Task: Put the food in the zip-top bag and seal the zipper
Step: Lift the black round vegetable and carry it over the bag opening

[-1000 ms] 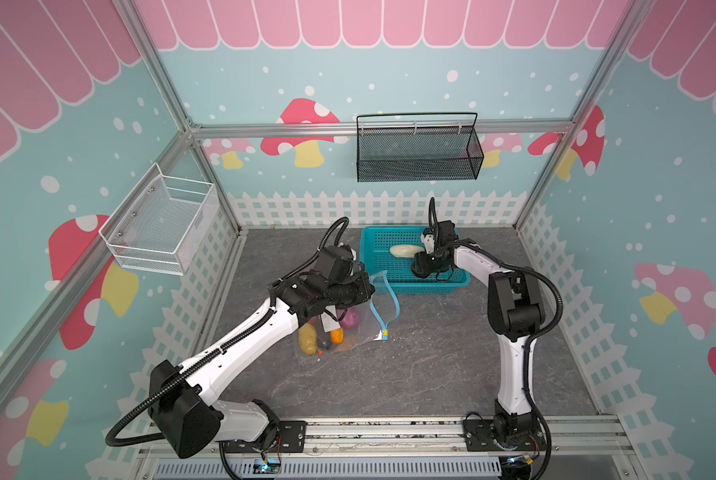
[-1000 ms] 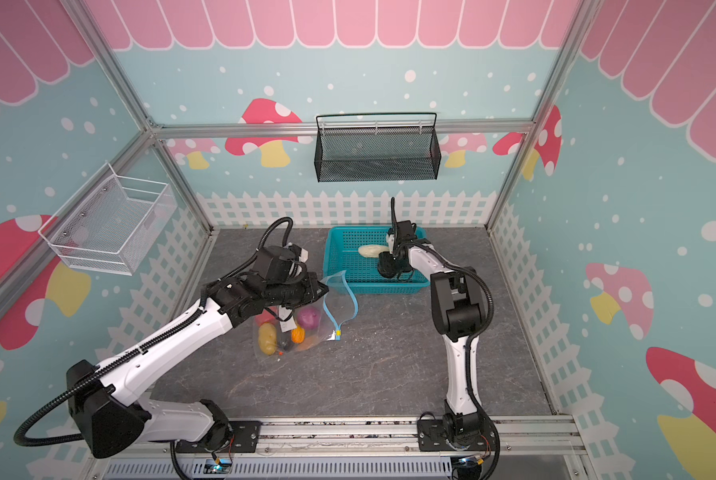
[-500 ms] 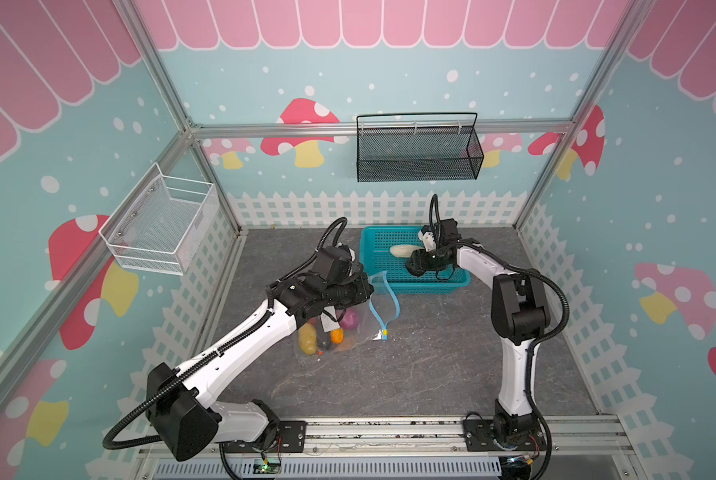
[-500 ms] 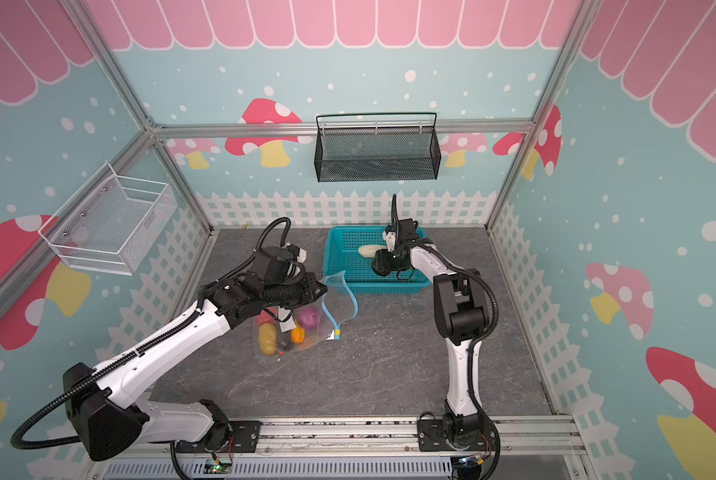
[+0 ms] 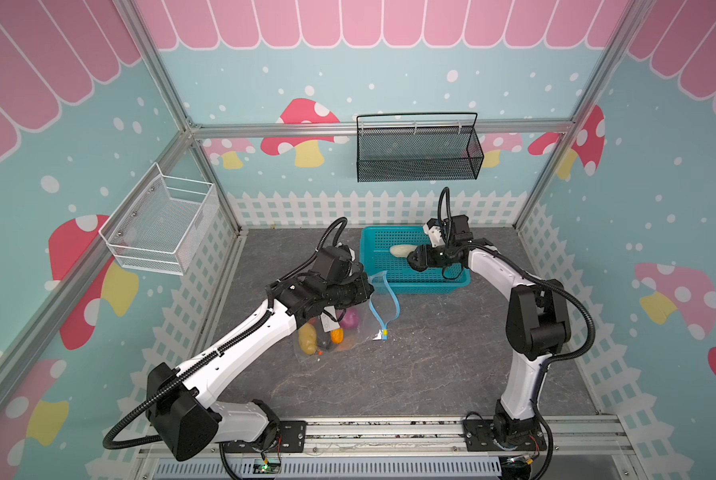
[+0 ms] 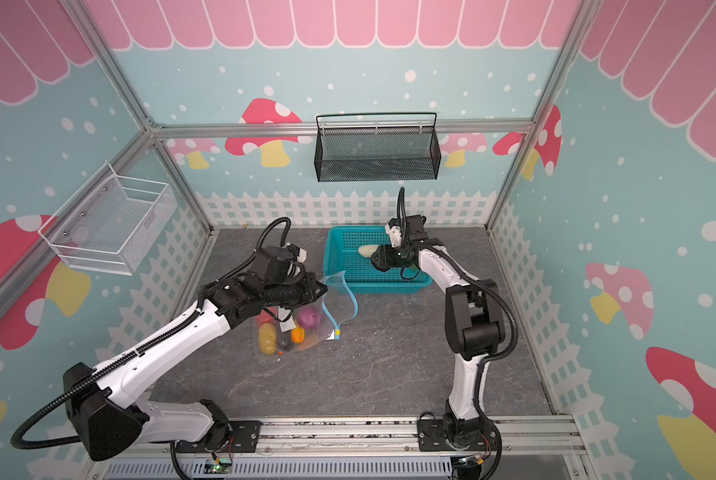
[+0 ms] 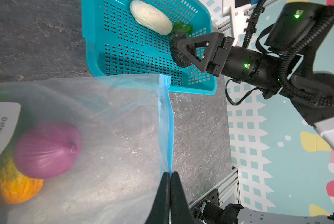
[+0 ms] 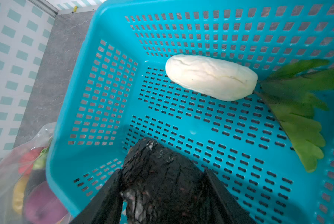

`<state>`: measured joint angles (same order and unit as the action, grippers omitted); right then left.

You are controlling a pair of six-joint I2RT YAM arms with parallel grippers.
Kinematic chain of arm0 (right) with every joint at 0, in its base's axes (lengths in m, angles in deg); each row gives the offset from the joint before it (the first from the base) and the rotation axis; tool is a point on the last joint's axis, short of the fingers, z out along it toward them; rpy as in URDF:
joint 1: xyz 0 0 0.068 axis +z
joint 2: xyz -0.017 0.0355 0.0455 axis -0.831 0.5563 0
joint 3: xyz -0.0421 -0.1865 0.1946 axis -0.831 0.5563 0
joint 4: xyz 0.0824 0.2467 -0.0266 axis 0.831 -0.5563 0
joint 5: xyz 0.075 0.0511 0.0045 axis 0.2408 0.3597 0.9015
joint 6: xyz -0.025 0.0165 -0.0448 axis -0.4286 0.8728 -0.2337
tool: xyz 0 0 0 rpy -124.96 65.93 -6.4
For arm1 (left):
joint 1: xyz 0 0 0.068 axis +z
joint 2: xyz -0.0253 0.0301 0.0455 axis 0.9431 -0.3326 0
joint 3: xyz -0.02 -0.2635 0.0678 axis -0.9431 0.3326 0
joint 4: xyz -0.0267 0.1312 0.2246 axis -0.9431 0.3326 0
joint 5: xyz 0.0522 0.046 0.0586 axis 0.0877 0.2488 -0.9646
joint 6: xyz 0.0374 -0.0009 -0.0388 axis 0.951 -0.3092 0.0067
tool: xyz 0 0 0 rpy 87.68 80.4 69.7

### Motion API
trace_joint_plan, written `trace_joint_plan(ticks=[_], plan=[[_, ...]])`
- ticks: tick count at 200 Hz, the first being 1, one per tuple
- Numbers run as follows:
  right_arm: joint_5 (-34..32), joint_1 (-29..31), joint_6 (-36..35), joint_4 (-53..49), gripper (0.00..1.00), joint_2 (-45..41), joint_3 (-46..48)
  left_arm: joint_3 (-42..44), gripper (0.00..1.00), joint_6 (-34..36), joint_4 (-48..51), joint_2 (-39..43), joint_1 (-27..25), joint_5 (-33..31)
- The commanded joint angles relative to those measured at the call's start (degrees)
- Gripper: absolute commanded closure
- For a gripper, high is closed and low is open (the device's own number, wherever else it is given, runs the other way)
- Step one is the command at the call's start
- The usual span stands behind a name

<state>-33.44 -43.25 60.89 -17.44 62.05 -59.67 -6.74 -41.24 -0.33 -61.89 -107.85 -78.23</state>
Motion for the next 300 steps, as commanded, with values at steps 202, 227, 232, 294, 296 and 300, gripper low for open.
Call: trace_joint_plan(ticks=[202, 227, 232, 294, 296, 300], plan=[[9.32, 14.28, 4.91, 12.32, 0.46, -32.14, 29.06, -1.4, 1.0, -1.41, -1.61, -2.09, -0.52, 0.85], [8.46, 15.1, 4.13, 12.1, 0.46, -30.13, 28.98, -1.66, 1.0, -1.38, -1.61, -2.08, -0.53, 0.86], [8.46, 15.25, 4.15, 12.19, 0.46, -29.75, 28.89, -1.76, 1.0, -1.32, -1.61, -2.09, -0.63, 0.93], [5.77, 18.56, 2.52, 10.48, 0.47, -25.55, 25.79, -1.75, 1.0, -1.23, -1.53, -1.65, -0.65, 0.86], [5.55, 18.66, 2.38, 10.27, 0.47, -25.43, 25.63, -1.75, 1.0, -1.23, -1.44, -1.61, -0.66, 0.86], [5.12, 18.84, 2.19, 10.05, 0.47, -25.16, 25.36, -1.75, 1.0, -1.24, -1.39, -1.62, -0.66, 0.86]])
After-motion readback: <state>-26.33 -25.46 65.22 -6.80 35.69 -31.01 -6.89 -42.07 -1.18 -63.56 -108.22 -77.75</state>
